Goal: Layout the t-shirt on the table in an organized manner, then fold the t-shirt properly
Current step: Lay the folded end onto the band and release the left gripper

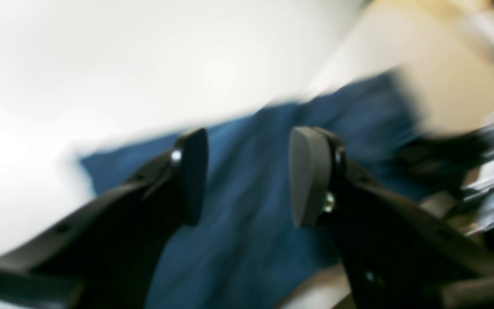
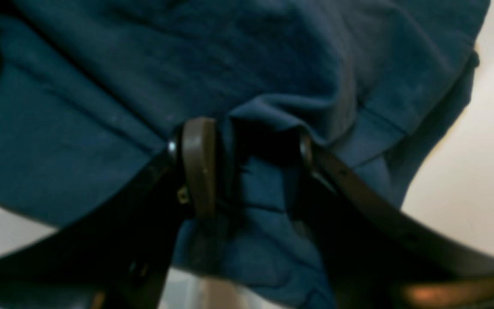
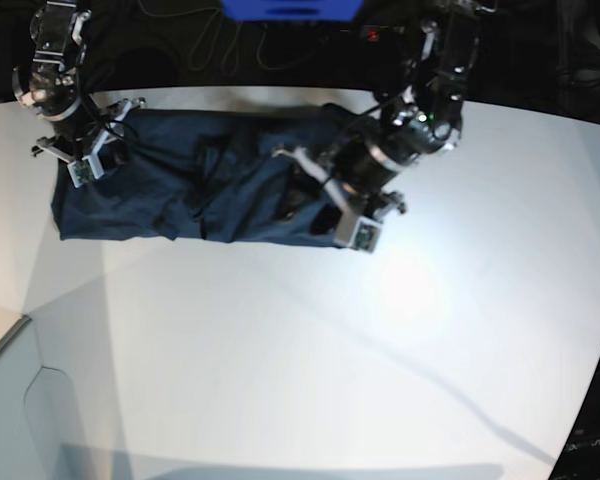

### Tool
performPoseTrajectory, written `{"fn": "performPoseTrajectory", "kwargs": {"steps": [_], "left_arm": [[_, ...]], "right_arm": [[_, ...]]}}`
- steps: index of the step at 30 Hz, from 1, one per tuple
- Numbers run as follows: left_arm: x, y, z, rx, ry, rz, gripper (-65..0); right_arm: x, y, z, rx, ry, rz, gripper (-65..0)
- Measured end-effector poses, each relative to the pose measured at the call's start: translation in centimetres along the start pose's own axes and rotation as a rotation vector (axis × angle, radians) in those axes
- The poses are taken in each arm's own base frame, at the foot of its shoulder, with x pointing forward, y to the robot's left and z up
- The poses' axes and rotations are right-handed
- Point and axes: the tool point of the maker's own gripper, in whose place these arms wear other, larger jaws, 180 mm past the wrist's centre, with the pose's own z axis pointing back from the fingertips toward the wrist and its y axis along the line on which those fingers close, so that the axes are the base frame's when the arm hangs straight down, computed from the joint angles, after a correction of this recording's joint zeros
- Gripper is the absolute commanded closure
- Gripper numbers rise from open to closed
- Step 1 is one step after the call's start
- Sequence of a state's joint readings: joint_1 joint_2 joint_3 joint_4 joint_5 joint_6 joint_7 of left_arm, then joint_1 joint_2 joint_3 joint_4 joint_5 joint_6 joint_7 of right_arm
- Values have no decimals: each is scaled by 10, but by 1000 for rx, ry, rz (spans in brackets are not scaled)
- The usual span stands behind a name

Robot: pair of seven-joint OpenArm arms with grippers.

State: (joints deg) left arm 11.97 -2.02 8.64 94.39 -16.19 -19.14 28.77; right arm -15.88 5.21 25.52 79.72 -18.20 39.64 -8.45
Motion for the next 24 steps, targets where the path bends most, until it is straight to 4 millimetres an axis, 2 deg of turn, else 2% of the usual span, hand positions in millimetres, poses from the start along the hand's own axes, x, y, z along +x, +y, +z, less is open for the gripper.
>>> {"fn": "performPoseTrajectory", "kwargs": {"steps": [4,8,10,12,16,19,22,24], "left_arm": [[-42,11,0,-4,105,42,-241],[-49,5,-5,-29,117,97,-241],[-48,-8,-12,-68,121,84,-241],[-52,-33,-19,-136,143,57,-241],[-68,-71,-30,-248,208,-1,-241],[-79,-85,-39,-292,252,-33,-241],[-85,-93,-45,-322,283,-73,-241],[-83,-97,-46,-333,279,-81,-241]], "right_arm": [[3,-1,0,-4,-3,4,-249],[17,-2,4,-31,-23,16,-263],[30,-4,9,-58,-62,4,-292],[43,-8,16,-91,-98,-6,-330],[60,-15,27,-133,-138,4,-364],[69,-19,32,-149,-162,17,-365],[67,-16,32,-147,-161,8,-365],[63,-21,34,-162,-153,-3,-365]]}}
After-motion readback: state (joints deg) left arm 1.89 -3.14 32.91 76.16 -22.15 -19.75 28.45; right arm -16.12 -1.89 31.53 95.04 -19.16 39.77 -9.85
